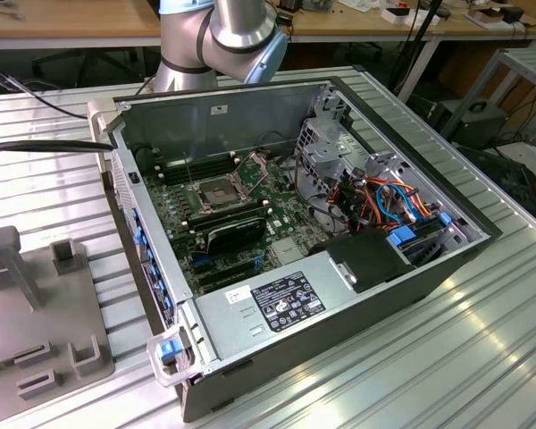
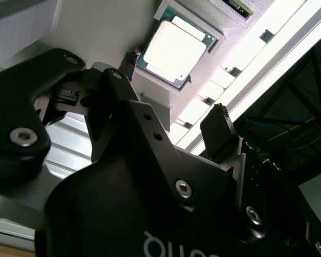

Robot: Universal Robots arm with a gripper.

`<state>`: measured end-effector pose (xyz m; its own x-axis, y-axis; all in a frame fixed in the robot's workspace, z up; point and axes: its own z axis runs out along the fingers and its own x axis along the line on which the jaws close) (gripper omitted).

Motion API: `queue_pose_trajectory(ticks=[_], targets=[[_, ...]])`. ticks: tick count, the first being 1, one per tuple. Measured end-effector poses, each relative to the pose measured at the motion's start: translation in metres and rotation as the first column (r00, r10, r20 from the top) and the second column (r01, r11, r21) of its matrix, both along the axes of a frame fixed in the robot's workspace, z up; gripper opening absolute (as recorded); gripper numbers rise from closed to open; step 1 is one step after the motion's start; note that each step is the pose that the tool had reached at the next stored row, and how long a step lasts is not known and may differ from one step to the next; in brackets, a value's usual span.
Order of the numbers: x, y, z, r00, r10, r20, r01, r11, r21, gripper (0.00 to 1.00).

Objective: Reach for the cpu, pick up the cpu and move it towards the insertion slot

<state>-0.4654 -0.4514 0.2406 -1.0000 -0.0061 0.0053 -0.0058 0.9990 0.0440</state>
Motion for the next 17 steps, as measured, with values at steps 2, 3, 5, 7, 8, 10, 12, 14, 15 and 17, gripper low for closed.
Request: queue_pose_trajectory(ticks=[2,3,5,7,8,10,12,14,15,17], targets=[[0.0,0.0,0.0,1.0,0.0,0.0,0.0,1.0,0.0,0.75],[0.0,0.0,-0.0001,1.0,0.0,0.0001,0.0,1.0,0.0,0.75],[-0.0001,-0.0001,-0.002,1.0,0.0,0.0002,0.0,1.0,0.0001,0.75],[0.0,-0.0005,-0.0054,1.0,0.0,0.0,0.0,1.0,0.0,0.75],[0.0001,-0.001,-0.0075,1.0,0.0,0.0001,0.0,1.0,0.0001,0.75],[-0.0001,-0.0012,-0.0113,1.0,-0.001,0.0,0.001,1.0,0.0,0.75],[0.0002,-0.0021,-0.0171,1.0,-0.001,0.0,0.001,1.0,-0.0004,0.75],[0.0004,-0.0027,-0.0216,1.0,-0.002,0.0,0.002,1.0,-0.0013,0.75],[0.0005,-0.0029,-0.0231,1.0,-0.003,0.0,0.003,1.0,-0.0017,0.75],[0.0007,-0.0034,-0.0277,1.0,-0.009,0.0,0.009,1.0,-0.0026,0.75]])
